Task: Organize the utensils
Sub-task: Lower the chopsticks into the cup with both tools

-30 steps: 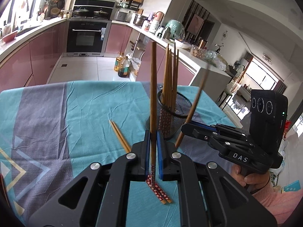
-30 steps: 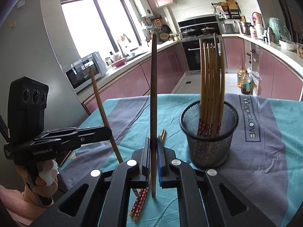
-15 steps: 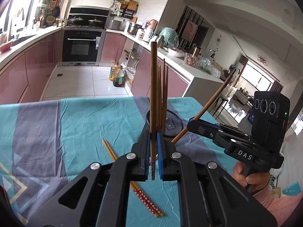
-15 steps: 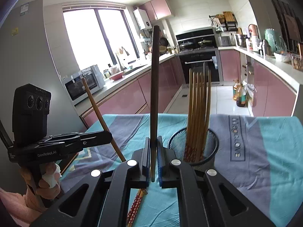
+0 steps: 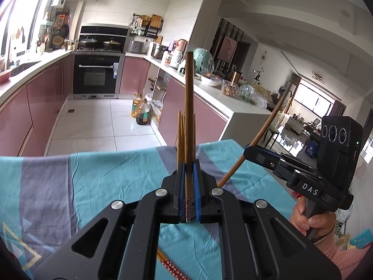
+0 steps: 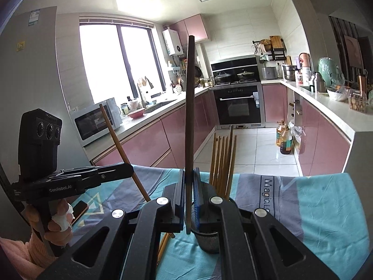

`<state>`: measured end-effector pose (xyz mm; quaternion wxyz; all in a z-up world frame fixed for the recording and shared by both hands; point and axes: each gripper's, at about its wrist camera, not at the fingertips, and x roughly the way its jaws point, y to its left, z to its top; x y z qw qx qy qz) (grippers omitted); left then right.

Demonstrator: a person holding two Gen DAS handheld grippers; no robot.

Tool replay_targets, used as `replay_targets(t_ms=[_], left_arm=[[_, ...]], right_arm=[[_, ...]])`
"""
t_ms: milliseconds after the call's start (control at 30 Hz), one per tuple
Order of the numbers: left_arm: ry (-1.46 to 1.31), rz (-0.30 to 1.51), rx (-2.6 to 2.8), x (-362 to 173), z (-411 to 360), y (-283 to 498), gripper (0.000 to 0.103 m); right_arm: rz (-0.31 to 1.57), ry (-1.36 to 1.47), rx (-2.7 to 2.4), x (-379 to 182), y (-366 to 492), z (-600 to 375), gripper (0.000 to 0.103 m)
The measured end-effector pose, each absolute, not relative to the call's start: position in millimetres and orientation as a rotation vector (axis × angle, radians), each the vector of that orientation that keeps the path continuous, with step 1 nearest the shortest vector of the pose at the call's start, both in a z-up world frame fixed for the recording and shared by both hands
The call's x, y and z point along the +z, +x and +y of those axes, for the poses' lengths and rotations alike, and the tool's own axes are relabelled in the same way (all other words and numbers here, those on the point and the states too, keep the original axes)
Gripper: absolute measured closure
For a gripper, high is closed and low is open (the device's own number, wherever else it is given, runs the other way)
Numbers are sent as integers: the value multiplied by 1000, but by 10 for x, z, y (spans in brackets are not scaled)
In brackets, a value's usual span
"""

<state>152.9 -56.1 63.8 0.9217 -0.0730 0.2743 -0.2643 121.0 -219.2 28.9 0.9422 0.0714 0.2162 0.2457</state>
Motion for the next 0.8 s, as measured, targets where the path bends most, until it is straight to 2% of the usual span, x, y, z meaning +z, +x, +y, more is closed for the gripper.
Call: replay_targets(t_ms=[500, 800], left_arm=[[-110, 541, -531, 763, -786, 1777, 95], [-8, 656, -548, 446, -1024, 1923, 95]], right_arm=[[450, 133, 465, 269, 1455, -2244, 97], [540, 113, 467, 32, 1638, -2113, 97]])
